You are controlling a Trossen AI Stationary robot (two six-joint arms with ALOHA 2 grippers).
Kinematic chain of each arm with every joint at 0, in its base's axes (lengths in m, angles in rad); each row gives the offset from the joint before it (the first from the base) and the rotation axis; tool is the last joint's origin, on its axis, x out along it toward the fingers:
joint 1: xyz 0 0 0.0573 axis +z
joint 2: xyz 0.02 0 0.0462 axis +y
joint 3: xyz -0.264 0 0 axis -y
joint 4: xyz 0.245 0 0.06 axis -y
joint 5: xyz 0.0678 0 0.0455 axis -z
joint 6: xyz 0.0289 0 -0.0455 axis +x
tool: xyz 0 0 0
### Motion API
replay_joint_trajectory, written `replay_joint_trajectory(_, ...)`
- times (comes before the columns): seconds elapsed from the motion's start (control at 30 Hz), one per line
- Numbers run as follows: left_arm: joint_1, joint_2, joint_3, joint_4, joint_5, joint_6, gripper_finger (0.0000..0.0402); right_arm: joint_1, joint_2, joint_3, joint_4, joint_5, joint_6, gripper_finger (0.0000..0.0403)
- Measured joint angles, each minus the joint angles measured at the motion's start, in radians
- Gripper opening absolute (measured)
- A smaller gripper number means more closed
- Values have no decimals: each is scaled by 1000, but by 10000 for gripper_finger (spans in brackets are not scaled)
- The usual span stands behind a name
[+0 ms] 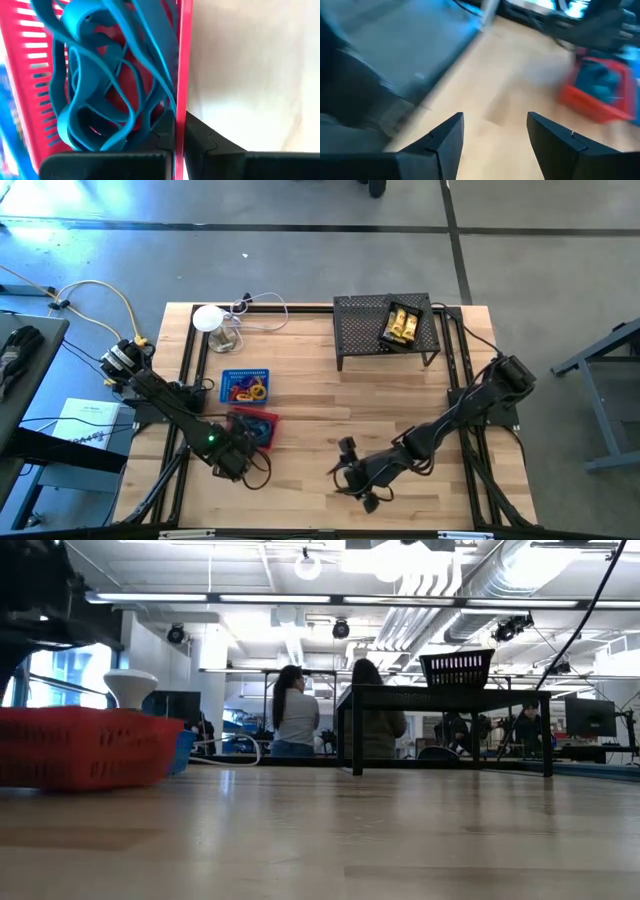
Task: Pick & Place Office Desk Supplies
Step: Put the red bin filled with rubber bands on the shelf
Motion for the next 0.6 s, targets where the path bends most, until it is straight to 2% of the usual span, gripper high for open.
replay_joint_trajectory(0.13,3,0,2,118,-10,186,9,-18,27,0,-11,113,-63,205)
replay_joint_trajectory(0.27,7,0,2,256,-8,402,8,-55,26,0,-9,115,-26,205)
replay_joint_trajectory(0.43,31,0,2,347,-11,557,8,-128,26,0,-3,103,294,205)
replay_joint_trajectory(0.53,55,0,2,346,-29,585,8,-186,27,0,-15,7,482,205)
replay_joint_trajectory(0.6,71,0,2,350,-30,609,7,-221,49,2,-1,-65,552,205)
